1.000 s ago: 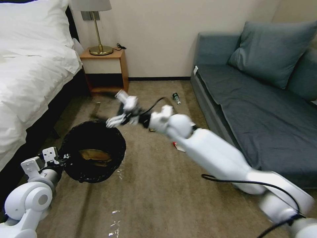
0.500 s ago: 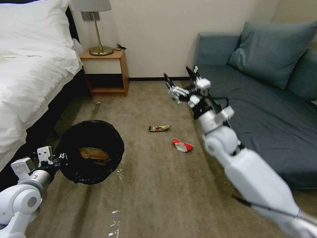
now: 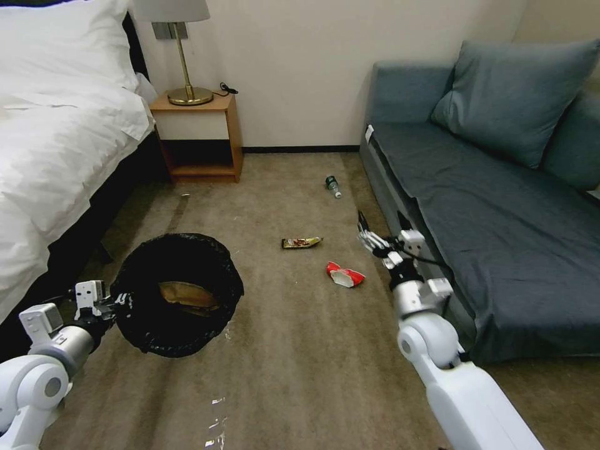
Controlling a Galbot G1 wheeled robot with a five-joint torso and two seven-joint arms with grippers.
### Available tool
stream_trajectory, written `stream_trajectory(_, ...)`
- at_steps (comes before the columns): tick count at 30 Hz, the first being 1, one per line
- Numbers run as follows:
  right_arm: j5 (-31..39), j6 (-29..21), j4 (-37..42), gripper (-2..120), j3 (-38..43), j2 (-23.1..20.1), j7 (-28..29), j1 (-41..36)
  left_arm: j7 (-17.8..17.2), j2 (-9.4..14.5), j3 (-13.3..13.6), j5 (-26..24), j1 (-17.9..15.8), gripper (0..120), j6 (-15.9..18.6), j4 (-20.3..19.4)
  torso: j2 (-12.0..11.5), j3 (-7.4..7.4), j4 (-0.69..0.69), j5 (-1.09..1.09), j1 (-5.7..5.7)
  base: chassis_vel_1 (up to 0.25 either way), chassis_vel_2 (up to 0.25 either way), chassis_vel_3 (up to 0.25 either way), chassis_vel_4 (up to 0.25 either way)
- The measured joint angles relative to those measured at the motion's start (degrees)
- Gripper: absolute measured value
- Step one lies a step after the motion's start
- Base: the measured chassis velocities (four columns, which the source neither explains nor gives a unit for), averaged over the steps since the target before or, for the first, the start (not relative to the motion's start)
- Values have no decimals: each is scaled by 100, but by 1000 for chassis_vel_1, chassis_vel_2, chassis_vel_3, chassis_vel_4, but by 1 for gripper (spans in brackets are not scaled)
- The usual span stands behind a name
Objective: Pick up the trash bin, then pick up the garbage on the floor and place it into the trash bin.
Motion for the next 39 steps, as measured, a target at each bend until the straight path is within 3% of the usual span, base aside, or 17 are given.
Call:
stream_trajectory(16,-177,209,-174,100,-128,131,-120,-186,-47,-148,-190,-13,101,1,29,-173,0,1,1,1,0,0,0,0,0)
stream_trajectory(39,-225,340,-427,100,-268,161,-187,-120,-156,-178,-97,13,24,1,-3,-149,0,1,1,1,0,0,0,0,0)
